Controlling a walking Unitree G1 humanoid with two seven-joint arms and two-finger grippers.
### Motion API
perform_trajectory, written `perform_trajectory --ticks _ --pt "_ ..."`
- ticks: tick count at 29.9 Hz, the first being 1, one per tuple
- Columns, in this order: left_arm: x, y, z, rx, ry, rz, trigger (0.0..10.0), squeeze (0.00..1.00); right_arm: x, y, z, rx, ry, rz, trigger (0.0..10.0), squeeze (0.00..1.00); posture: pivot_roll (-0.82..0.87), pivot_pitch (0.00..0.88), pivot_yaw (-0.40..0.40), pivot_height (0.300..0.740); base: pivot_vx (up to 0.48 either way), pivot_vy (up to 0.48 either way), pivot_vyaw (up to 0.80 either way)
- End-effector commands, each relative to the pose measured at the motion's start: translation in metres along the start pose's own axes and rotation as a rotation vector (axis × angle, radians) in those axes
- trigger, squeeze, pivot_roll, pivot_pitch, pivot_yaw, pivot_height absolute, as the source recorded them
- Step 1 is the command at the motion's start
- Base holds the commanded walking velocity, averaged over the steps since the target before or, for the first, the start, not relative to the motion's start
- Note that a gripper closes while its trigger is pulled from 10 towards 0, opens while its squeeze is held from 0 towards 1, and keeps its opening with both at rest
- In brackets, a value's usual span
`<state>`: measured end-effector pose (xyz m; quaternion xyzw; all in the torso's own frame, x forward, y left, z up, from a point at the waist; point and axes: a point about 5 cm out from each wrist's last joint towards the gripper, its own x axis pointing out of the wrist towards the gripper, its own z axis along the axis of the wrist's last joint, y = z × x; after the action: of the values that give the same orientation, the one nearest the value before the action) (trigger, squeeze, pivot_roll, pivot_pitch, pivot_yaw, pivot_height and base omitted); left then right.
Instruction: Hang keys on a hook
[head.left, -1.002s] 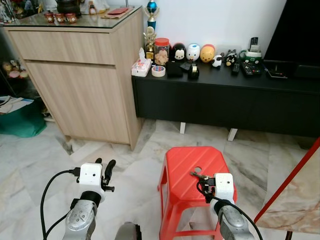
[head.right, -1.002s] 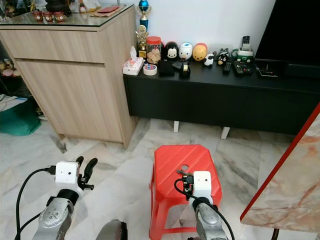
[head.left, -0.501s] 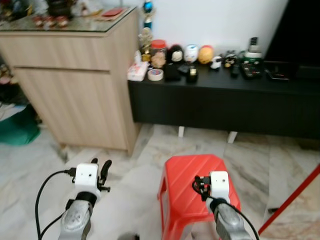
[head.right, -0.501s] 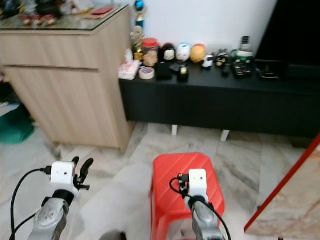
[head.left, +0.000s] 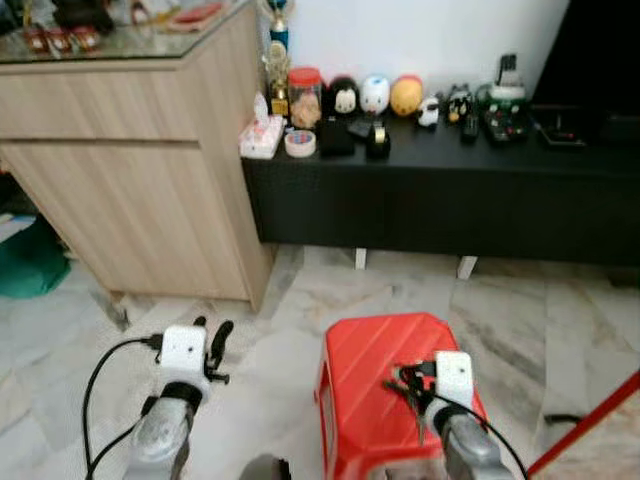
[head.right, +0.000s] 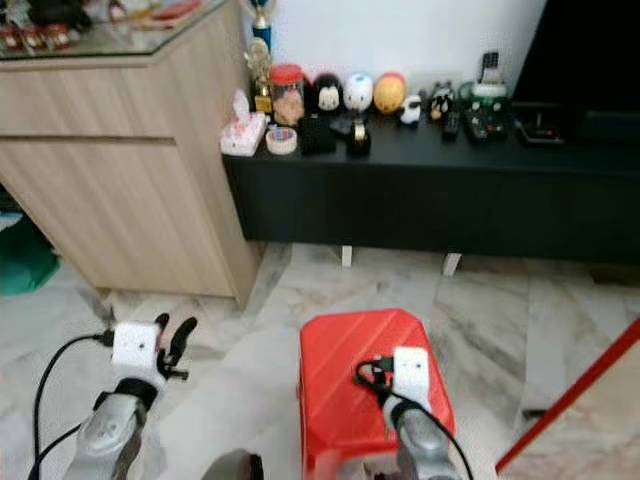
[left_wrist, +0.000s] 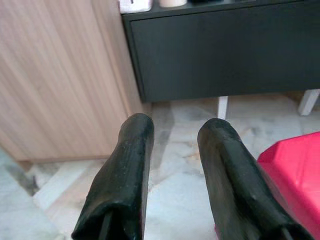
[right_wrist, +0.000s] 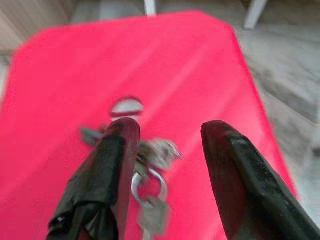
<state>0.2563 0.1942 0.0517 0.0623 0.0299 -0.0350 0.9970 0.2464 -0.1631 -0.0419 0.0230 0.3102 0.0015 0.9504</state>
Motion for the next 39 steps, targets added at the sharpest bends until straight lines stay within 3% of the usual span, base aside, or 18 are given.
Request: perform_trajectory --ticks 1,3,4,5,8,9,10,11,18,23,31,39 --pt "-0.001 0.003 -0.002 0.013 0.017 0.006 10.0 0.00 -0.001 0.006 -0.010 -0.011 0.065 0.032 10.0 0.00 0.05 0.000 0.005 0.641 0.000 0.000 0.00" --pt "-0.001 0.003 -0.002 0.013 0.017 0.006 10.0 0.00 -0.001 0.007 -0.011 -0.005 0.075 0.037 10.0 0.00 0.05 0.000 0.005 0.641 0.000 0.000 0.00" --pt "-0.001 0.004 -0.003 0.014 0.018 0.006 10.0 0.00 -0.002 0.008 -0.012 0.018 0.078 0.044 10.0 0.27 0.05 0.000 0.005 0.641 0.000 0.000 0.00" --pt "-0.001 0.004 -0.003 0.015 0.019 0.006 10.0 0.00 -0.002 0.010 -0.013 0.037 0.086 0.053 10.0 0.91 0.05 0.000 0.005 0.641 0.000 0.000 0.00" --pt "-0.002 0.004 -0.003 0.016 0.021 0.006 10.0 0.00 -0.002 0.011 -0.014 0.053 0.093 0.063 10.0 0.92 0.05 0.000 0.005 0.641 0.000 0.000 0.00" --pt "-0.002 0.004 -0.003 0.016 0.021 0.006 10.0 0.00 -0.002 0.011 -0.014 0.053 0.093 0.063 10.0 0.92 0.05 0.000 0.005 0.641 0.000 0.000 0.00" --pt "-0.002 0.004 -0.004 0.017 0.023 0.006 10.0 0.00 -0.003 0.012 -0.017 0.059 0.124 0.075 10.0 0.64 0.05 0.000 0.006 0.641 0.000 0.000 0.00" --pt "-0.002 0.004 -0.004 0.017 0.026 0.006 10.0 0.00 -0.003 0.014 -0.021 0.059 0.161 0.081 10.0 0.00 0.05 0.000 0.007 0.641 0.000 0.000 0.00" --pt "-0.003 0.004 -0.005 0.025 0.026 0.003 10.0 0.00 -0.003 0.016 -0.026 0.127 0.212 0.058 10.0 0.00 0.06 0.000 0.008 0.641 0.000 0.000 0.00" --pt "-0.004 0.005 -0.004 0.031 0.021 0.005 10.0 0.00 -0.001 0.013 -0.021 0.165 0.184 0.032 10.0 0.00 0.06 0.000 0.011 0.641 0.000 0.000 0.00" --pt "-0.002 0.006 -0.001 0.038 0.013 0.002 10.0 0.00 0.001 0.010 -0.016 0.163 0.182 0.018 10.0 0.00 0.06 0.000 0.014 0.641 0.000 0.000 0.00" --pt "-0.011 0.005 -0.001 0.048 0.010 -0.012 10.0 0.00 0.003 0.006 -0.014 0.158 0.191 -0.014 10.0 0.00 0.08 0.017 0.018 0.641 0.000 0.000 0.00"
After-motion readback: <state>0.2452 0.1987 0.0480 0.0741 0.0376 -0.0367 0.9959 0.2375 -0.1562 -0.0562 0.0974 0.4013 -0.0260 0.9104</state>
